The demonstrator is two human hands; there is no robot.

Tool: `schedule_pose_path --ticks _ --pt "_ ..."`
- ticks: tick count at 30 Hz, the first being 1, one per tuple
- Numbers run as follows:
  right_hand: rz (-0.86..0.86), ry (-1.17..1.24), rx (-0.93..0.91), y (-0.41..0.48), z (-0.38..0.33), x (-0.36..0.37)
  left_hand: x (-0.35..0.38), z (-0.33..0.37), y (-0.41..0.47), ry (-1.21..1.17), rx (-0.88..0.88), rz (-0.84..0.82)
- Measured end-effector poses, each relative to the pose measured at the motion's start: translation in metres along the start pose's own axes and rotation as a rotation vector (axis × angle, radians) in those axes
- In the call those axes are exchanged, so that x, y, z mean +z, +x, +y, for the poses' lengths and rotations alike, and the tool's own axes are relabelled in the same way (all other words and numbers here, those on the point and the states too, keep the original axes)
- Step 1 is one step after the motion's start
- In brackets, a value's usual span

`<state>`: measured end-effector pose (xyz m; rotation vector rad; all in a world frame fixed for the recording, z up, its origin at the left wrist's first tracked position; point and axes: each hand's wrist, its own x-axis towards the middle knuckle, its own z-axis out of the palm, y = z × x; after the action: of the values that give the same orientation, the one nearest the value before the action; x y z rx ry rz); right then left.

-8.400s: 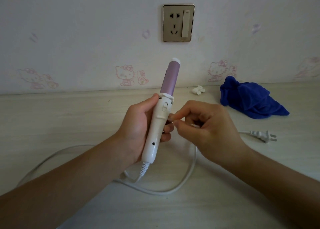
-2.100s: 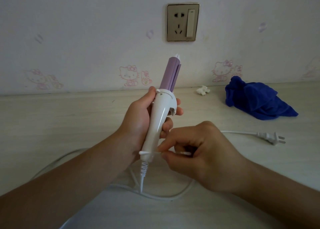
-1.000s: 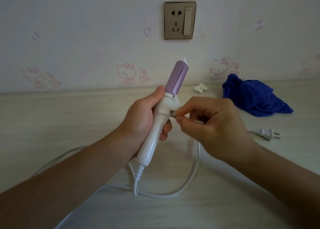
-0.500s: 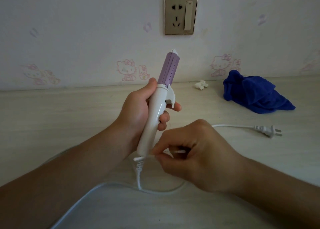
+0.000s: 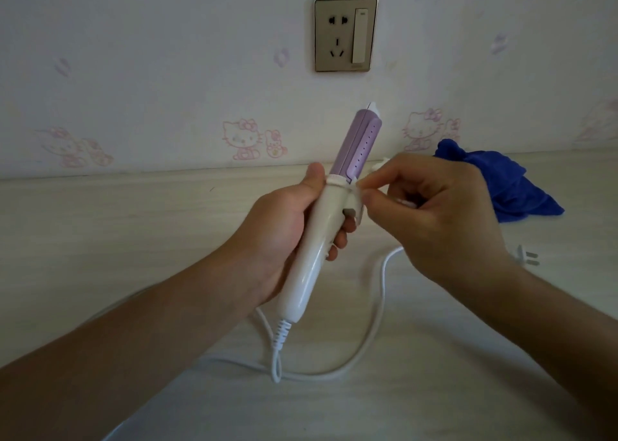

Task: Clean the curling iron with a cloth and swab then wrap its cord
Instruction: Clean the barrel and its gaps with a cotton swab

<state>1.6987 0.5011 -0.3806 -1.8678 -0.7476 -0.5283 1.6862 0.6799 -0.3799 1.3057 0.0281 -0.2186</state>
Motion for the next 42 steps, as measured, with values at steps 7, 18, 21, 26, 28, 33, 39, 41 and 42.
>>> schedule_pose_path --ticks 7,18,21,26,28,33,39,41,42 --pt "-0.068 -0.013 0.033 -0.002 -0.002 0.001 0.0 0.003 -0.005 0.006 -0.016 0.106" --pt "-0.041 -0.028 0.063 0.001 0.0 -0.004 -0.004 0.01 -0.002 0.258 0.144 0.14" --pt "-0.023 -0.013 0.057 0.0 0.001 -0.003 -0.004 0.009 -0.003 0.251 0.15 0.14" --pt "-0.1 0.074 -0.007 -0.009 -0.007 0.008 -0.004 0.005 -0.004 0.091 0.089 0.068" --pt "-0.087 0.074 0.005 -0.011 -0.005 0.012 -0.004 0.005 -0.003 0.025 0.051 0.067" --pt "-0.158 0.165 0.02 -0.019 -0.004 0.019 -0.006 0.003 -0.005 -0.116 -0.059 0.041" --pt "-0.134 0.186 0.07 -0.016 -0.002 0.016 -0.007 0.001 -0.003 -0.135 -0.022 -0.055" --pt "-0.166 0.188 0.048 -0.016 -0.003 0.017 -0.008 0.002 -0.001 -0.115 0.006 -0.074" --pt "-0.154 0.17 0.052 -0.014 -0.002 0.016 -0.008 0.002 0.0 -0.113 0.013 -0.097"
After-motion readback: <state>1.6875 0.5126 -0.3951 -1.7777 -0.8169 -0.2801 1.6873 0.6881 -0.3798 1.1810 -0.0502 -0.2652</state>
